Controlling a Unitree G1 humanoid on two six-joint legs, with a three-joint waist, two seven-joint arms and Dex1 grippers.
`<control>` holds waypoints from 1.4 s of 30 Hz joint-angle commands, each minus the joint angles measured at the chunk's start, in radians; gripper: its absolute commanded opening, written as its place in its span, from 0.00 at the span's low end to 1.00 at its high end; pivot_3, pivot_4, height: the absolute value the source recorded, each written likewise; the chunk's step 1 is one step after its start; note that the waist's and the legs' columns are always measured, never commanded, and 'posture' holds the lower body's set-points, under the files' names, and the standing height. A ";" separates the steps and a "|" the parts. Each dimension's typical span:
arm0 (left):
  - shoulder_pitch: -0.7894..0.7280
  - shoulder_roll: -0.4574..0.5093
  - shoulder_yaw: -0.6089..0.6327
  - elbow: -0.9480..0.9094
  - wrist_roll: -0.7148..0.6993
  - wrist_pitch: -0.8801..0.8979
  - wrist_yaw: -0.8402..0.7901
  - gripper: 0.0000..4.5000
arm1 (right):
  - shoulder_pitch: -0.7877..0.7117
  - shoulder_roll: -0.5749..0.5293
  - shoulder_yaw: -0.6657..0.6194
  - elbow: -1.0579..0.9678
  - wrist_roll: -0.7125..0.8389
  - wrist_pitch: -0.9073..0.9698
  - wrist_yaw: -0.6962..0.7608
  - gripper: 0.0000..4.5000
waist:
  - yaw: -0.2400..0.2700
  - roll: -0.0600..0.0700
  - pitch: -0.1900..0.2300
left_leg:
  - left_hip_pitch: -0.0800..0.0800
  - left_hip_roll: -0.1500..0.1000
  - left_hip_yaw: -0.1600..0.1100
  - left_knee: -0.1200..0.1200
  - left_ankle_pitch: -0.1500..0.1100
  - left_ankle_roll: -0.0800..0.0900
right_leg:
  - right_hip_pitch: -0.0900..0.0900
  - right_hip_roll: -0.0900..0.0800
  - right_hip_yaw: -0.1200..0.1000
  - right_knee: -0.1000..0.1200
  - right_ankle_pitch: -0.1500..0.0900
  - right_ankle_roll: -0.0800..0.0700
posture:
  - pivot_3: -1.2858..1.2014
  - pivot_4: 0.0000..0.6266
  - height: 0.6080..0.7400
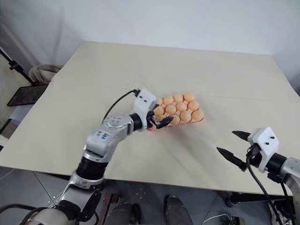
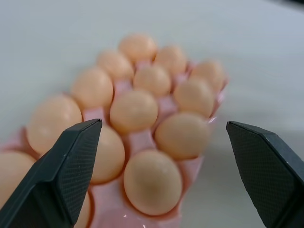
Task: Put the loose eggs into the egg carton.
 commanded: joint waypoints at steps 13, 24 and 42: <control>0.541 0.419 0.340 -0.108 -0.188 -0.517 -0.430 0.99 | -0.111 -0.034 0.030 0.087 0.016 -0.047 0.094 1.00 | -0.003 0.001 0.000 | 0.005 0.000 0.001 0.001 0.002 -0.007 | 0.001 -0.002 -0.001 0.007 -0.011 -0.020 | 0.52 0.24 1.00; 0.630 0.497 0.503 -0.004 -0.230 -0.617 -0.428 0.99 | -0.129 -0.065 0.022 0.137 0.007 -0.064 0.143 1.00 | -0.002 0.000 0.000 | 0.004 -0.001 0.000 -0.003 0.001 -0.005 | 0.001 -0.008 -0.005 0.004 -0.011 -0.021 | 0.52 0.24 1.00; 0.454 0.376 0.362 0.148 -0.147 -0.580 -0.175 0.99 | -0.148 -0.067 0.039 0.143 -0.011 -0.057 0.134 1.00 | -0.001 0.000 0.000 | 0.003 -0.001 0.000 -0.002 0.001 -0.006 | 0.001 -0.008 -0.008 0.005 -0.008 -0.016 | 0.52 0.24 1.00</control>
